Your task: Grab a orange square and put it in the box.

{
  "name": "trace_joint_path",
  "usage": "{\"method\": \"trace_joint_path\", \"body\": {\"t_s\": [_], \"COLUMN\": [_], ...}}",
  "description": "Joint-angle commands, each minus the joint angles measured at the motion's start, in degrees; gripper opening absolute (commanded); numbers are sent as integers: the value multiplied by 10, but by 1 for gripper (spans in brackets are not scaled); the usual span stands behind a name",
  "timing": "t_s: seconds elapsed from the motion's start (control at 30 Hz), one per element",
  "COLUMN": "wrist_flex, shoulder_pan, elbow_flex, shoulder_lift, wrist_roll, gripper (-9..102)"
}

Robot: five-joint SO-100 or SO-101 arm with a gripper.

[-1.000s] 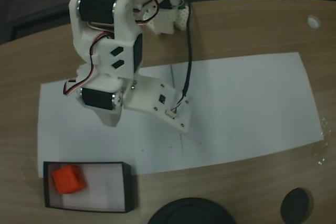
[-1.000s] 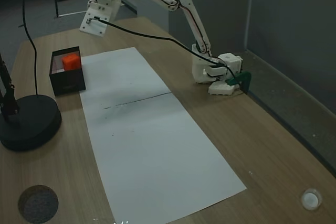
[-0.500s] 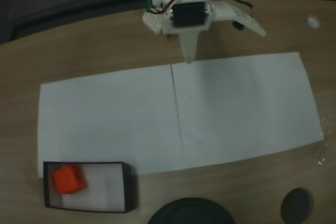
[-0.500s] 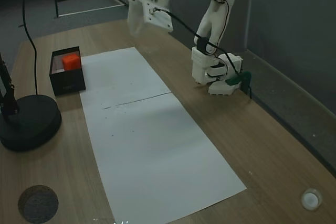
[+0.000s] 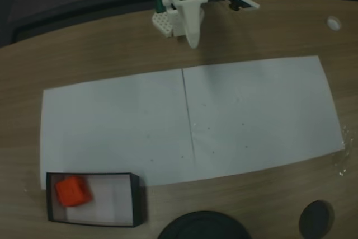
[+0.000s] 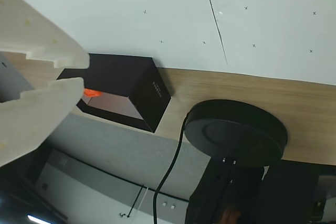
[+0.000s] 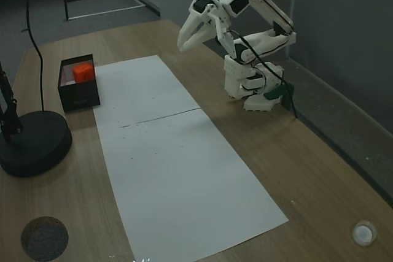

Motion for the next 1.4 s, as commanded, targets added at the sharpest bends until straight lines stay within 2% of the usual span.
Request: {"method": "trace_joint_path", "body": {"t_s": [0.0, 0.2, 0.53, 0.63, 0.73, 1.1, 1.37], "wrist_flex": [-13, -68, -186, -190, -179, -1, 2], "shoulder_pan": [2, 3, 49, 47, 53, -8, -13], "elbow_flex": [33, 172, 381, 433, 433, 386, 384], "shoulder_lift": [85, 245, 233, 233, 232, 232, 232], "wrist_roll": [-3, -63, -82, -38, 47, 58, 59], "gripper": [0, 0, 0, 0, 0, 0, 0]}}
